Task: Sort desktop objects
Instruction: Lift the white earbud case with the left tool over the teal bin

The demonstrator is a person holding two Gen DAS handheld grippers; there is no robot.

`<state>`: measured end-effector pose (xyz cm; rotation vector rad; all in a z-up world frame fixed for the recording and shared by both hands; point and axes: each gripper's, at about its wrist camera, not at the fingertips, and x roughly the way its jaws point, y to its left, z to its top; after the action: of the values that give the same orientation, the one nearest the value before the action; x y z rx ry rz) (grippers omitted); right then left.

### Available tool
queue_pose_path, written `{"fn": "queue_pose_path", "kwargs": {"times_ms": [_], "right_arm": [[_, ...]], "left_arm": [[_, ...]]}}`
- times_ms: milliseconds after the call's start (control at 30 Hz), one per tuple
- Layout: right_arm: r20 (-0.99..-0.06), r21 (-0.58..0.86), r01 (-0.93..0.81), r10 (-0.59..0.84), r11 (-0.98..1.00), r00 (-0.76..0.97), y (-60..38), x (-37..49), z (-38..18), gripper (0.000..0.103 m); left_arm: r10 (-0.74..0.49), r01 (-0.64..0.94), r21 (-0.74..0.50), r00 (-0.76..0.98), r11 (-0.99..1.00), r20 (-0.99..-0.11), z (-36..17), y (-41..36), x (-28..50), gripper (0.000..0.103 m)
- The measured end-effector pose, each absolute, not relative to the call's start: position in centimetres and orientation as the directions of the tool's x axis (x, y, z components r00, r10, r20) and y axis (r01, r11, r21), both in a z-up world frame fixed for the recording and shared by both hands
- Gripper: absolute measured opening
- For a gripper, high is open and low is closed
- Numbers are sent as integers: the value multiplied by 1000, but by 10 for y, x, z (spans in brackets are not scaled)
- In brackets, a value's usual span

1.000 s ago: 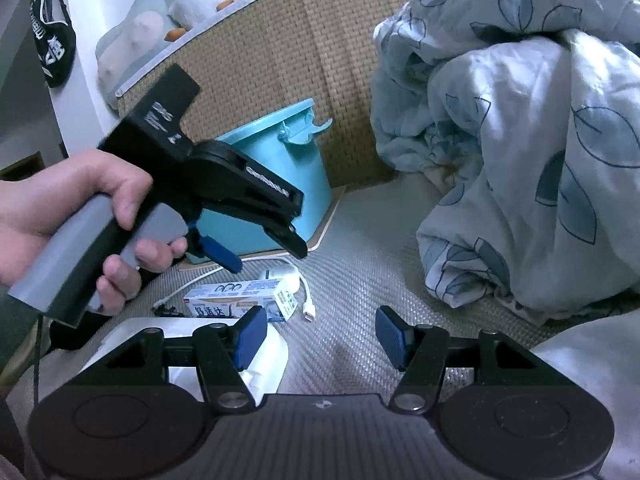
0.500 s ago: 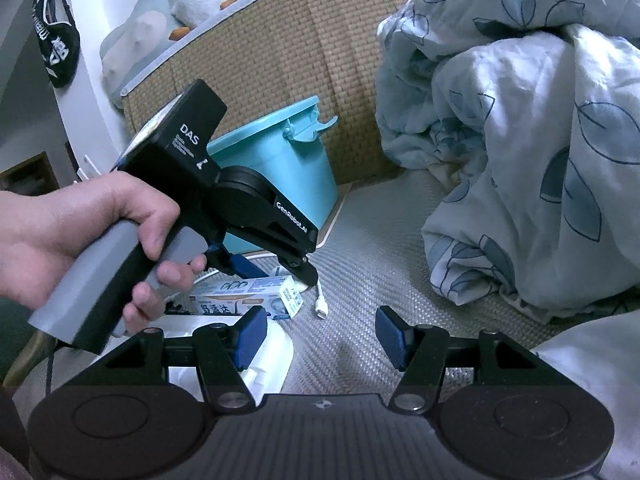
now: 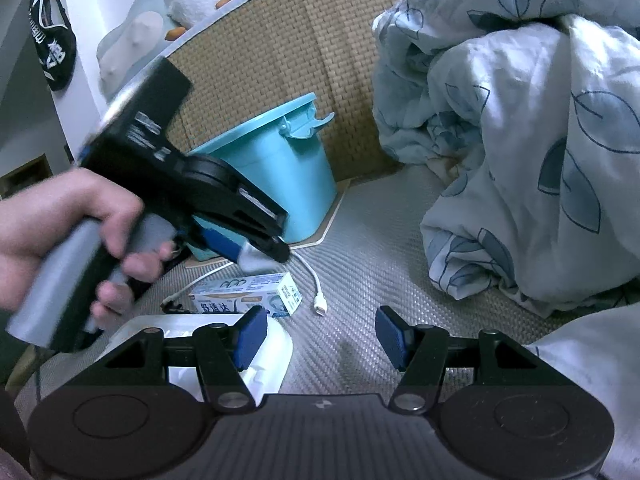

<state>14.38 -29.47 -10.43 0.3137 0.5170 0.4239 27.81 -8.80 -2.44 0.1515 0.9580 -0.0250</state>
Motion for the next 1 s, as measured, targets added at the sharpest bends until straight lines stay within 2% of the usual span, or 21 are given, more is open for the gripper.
{"fn": "queue_pose_path", "kwargs": {"times_ms": [233, 1000], "right_arm": [[-423, 386, -300, 456, 872, 783, -292, 146, -105, 64], [-380, 301, -337, 436, 892, 816, -280, 137, -102, 64]], "left_arm": [[74, 102, 173, 615, 980, -785, 1, -81, 270, 53], [75, 48, 162, 734, 986, -675, 87, -35, 247, 53]]}}
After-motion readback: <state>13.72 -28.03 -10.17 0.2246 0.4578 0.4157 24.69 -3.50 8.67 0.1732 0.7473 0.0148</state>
